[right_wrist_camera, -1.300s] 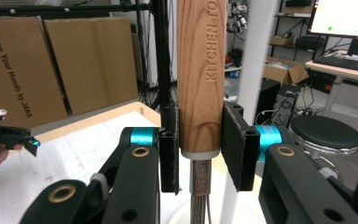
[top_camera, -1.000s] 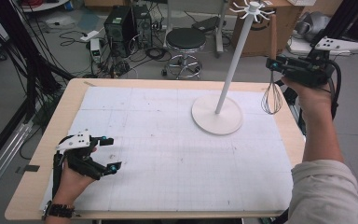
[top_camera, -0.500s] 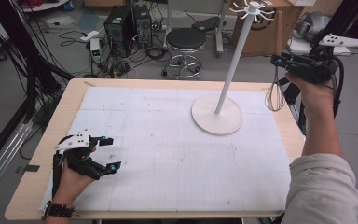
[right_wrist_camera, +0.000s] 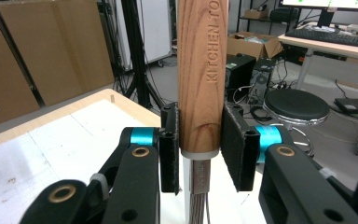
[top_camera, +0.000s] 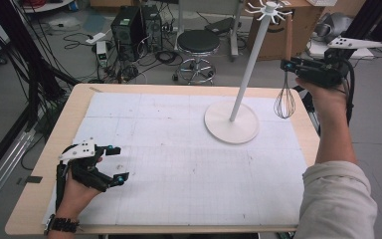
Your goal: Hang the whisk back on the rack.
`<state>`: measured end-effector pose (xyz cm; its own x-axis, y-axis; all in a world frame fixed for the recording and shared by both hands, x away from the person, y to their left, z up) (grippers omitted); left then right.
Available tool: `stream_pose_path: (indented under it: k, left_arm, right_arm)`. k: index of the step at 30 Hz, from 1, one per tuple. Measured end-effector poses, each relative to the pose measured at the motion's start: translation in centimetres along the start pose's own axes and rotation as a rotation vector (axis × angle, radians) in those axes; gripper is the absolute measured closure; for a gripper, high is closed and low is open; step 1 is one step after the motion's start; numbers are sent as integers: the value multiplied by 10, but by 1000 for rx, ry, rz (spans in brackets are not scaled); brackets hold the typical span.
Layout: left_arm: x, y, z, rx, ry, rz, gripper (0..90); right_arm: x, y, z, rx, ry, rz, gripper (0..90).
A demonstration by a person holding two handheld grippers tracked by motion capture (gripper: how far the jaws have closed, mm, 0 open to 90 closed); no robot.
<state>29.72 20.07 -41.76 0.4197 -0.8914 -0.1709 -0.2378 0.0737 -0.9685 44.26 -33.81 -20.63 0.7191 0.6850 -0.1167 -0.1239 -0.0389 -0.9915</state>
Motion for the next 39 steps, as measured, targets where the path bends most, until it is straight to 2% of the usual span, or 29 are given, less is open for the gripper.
stream_pose_path:
  k: [3,9,14,17,22,25,32,35,39]
  left_arm:
    - [0,0,0,0,-1,0,18]
    - [0,0,0,-2,-2,-2,18]
    - [1,1,0,-2,-4,10,18]
    - [1,1,0,-5,-5,5,17]
    - [0,0,0,-4,1,3,18]
    - [0,0,0,-3,0,4,18]
    - [0,0,0,-3,-1,0,18]
    - [-1,-1,0,-2,0,0,18]
    - [-1,-1,-1,-2,-3,-2,18]
  right_arm:
    - [3,1,0,11,26,15,697]
    - [11,3,3,4,37,30,697]
    - [16,3,9,1,81,54,694]
    - [18,1,10,-7,82,79,690]
    - [22,1,13,-10,79,90,671]
    - [23,2,16,-17,88,99,545]
    - [20,5,17,-20,80,74,429]
    - [18,5,18,-38,103,64,325]
    - [15,3,20,-47,109,47,266]
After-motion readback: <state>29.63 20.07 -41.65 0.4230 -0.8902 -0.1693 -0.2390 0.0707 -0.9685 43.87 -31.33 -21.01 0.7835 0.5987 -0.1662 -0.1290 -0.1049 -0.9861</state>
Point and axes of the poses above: each handheld gripper's, and its own axes: x roughly forward along the jaws, y roughly out of its underside, z roughly to its left, the point moved 4 cm from there along x, roughly forward along the jaws, and after that the axes turned 9 degrees about -z, right-handed, at the moved point
